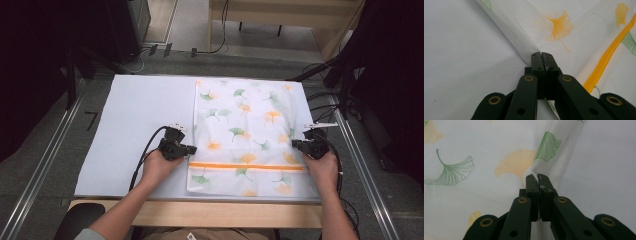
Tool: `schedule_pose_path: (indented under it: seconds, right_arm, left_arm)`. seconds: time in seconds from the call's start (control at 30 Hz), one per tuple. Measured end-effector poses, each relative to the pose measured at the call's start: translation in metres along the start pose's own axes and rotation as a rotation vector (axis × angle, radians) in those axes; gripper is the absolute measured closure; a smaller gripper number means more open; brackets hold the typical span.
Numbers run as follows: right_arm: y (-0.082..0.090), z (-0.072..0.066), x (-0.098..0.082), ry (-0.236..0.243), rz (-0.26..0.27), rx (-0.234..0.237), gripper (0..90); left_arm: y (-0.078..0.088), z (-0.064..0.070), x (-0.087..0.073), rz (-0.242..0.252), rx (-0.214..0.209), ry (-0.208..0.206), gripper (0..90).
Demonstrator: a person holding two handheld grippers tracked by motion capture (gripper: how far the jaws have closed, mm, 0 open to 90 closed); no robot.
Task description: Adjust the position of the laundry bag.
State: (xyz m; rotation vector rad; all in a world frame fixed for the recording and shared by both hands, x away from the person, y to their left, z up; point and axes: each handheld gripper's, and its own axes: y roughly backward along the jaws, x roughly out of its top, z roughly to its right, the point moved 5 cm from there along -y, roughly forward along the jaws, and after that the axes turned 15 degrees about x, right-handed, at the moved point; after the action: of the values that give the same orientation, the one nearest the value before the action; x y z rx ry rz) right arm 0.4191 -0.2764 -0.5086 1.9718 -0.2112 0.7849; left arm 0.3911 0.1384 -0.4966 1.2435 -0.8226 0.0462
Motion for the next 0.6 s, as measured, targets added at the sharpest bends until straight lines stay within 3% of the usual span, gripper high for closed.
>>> schedule_pose_path:
  seconds: [0.1, 0.6]
  right_arm:
    - [0.001, 0.000, 0.001, -0.022, -0.003, 0.006, 89.6]
    - [0.002, -0.006, 0.004, -0.005, -0.010, 0.028, 89.5]
  left_arm:
    - [0.001, 0.000, 0.000, -0.004, -0.005, -0.003, 90.0]
    - [0.012, -0.008, 0.003, 0.001, -0.020, 0.021, 90.0]
